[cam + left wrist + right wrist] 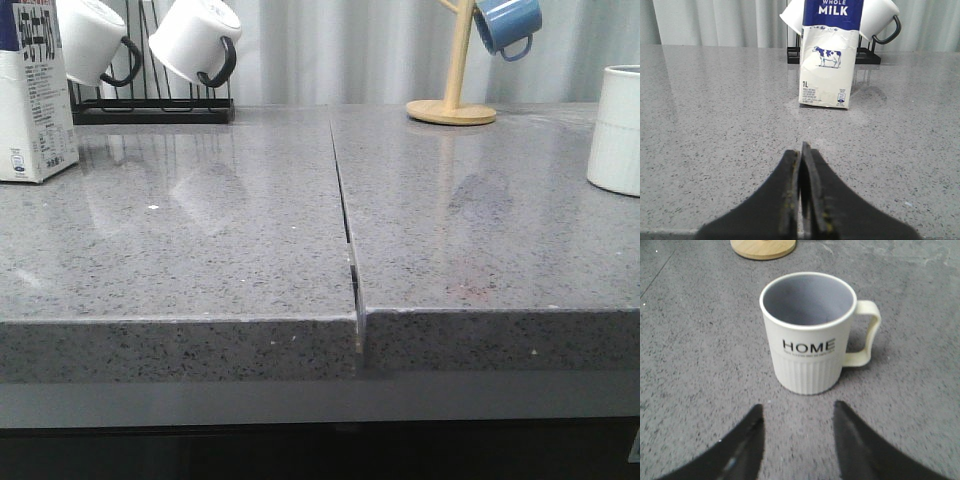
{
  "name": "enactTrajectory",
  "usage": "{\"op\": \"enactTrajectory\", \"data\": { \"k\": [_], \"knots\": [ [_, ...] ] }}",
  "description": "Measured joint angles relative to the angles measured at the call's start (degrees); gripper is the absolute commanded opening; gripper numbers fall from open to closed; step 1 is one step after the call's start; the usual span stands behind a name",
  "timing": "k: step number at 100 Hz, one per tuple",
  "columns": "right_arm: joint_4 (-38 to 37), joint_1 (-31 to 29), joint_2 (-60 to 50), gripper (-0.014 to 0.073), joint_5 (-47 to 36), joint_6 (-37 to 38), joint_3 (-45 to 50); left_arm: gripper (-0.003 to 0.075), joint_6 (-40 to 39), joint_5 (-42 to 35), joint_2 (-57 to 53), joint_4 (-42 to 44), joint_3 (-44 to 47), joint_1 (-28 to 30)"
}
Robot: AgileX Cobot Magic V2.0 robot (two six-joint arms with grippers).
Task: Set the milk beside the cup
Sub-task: 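Grasp the HOME mug by its cream handle with the right gripper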
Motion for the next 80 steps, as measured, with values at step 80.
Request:
{"op": "enactTrajectory", "data": {
  "k": [80],
  "knots": [
    [-0.12, -12.64, 28.05, 0.0423, -31.27, 0.0, -0.54, -0.0021, 0.0, 0.0, 0.0, 0.0, 0.0, 0.0]
  ]
}}
